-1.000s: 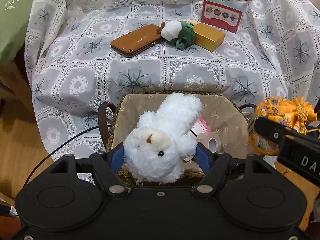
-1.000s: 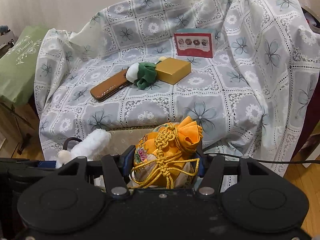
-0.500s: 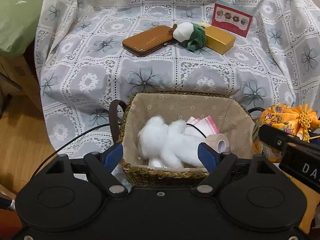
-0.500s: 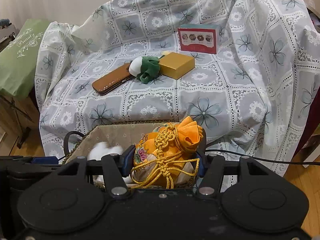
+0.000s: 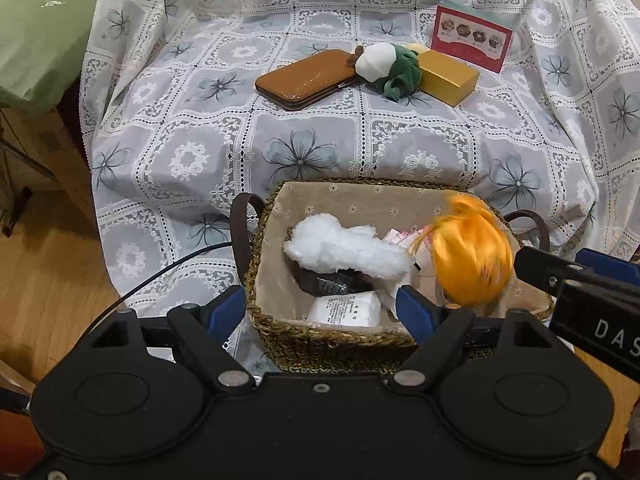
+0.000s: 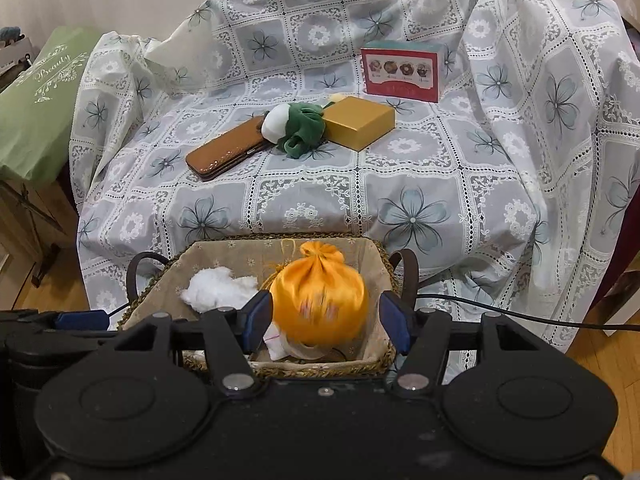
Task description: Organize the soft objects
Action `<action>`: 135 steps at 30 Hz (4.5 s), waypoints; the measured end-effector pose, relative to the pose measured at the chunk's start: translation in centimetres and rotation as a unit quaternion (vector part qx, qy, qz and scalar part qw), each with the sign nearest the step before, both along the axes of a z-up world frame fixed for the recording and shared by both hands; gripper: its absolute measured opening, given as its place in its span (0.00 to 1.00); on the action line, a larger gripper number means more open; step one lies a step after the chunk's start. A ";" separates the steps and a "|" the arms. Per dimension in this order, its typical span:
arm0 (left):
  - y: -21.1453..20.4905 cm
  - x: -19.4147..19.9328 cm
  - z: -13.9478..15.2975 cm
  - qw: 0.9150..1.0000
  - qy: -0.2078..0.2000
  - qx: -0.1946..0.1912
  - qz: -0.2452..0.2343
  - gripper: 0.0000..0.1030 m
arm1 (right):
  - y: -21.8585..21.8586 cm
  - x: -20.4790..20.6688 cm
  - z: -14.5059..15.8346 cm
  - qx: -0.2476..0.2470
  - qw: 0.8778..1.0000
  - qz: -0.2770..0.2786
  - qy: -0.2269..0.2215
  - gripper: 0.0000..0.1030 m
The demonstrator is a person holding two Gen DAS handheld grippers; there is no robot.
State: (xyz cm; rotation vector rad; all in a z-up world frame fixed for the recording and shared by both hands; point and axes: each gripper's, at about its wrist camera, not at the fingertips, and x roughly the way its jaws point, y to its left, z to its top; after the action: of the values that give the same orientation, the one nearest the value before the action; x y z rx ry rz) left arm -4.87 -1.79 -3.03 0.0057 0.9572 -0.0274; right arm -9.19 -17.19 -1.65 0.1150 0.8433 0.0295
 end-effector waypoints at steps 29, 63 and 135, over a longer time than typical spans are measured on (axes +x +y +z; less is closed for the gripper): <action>0.2 -0.2 0.1 1.000 -0.001 0.002 0.001 0.77 | -0.3 -0.1 -0.4 0.008 1.000 -0.003 0.013 0.57; 0.1 0.9 0.3 1.000 -0.010 0.023 0.006 0.77 | -0.2 0.9 -0.8 -0.008 1.000 0.007 -0.002 0.60; -2.1 20.4 -1.7 0.998 0.034 0.014 -0.042 0.87 | 0.7 39.9 -2.5 -0.193 0.965 0.165 0.069 0.71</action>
State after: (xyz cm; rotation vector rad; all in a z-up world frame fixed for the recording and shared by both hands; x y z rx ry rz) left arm 15.52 -3.91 -4.68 0.0702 1.0247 -0.0920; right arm 30.67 -16.49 -4.17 -0.3963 0.9858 0.1699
